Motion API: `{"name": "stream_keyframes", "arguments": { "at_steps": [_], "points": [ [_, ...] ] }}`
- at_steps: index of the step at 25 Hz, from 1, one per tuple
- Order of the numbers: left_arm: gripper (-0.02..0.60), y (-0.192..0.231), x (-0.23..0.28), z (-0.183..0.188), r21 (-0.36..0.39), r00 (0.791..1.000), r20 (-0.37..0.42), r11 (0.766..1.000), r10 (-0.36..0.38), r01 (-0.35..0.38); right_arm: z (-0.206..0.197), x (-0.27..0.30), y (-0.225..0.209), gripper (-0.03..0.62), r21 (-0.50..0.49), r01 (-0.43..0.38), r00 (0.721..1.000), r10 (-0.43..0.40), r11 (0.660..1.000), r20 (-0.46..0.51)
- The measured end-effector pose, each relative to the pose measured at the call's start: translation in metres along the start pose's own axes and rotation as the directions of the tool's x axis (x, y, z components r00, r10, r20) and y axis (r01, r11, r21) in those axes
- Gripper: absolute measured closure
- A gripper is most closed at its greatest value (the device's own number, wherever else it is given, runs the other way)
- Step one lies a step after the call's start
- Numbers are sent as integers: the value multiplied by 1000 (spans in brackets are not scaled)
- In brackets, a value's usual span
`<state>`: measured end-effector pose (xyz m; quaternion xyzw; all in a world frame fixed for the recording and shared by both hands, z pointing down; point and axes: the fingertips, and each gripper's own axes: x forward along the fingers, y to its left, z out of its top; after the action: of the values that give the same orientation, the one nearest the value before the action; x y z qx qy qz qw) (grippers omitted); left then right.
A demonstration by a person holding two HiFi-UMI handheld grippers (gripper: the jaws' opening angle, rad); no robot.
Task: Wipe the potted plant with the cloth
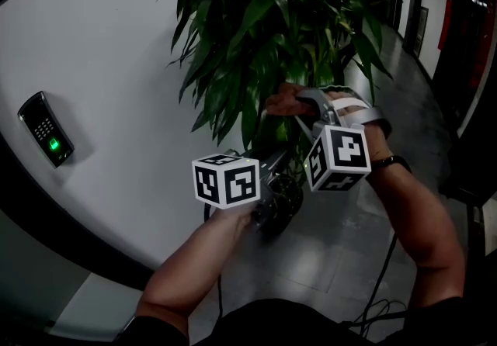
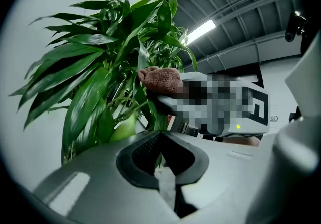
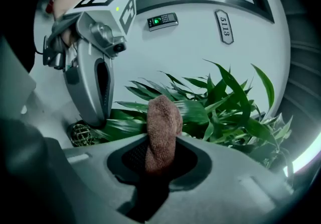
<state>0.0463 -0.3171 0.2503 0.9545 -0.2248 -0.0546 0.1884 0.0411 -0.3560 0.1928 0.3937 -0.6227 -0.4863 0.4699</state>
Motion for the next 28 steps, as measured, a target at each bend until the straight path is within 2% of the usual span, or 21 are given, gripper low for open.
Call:
{"name": "stream_keyframes", "arguments": {
  "at_steps": [6,15,18,22,25,28],
  "points": [
    [563,3,-3,-2,-1,1000,7,1000,17,-17,2,-14,27,523,8,-57,998,57,998,8],
    [563,3,-6,-1,10,1000,5,1000,28,-28,20,-37,61,523,26,-201,979,199,979,52],
    [563,4,-6,-3,13,1000,-5,1000,28,-28,22,-40,68,523,30,-216,975,214,976,56],
    [563,6,-5,-6,20,999,-15,999,33,-33,21,-45,69,523,83,-244,968,238,966,78],
    [563,9,-4,-7,20,999,-15,999,39,-38,15,-49,54,523,130,-228,971,217,965,96],
    [564,10,-3,-7,26,999,-16,999,41,-41,5,-51,15,523,188,-149,987,134,971,91]
  ]
}}
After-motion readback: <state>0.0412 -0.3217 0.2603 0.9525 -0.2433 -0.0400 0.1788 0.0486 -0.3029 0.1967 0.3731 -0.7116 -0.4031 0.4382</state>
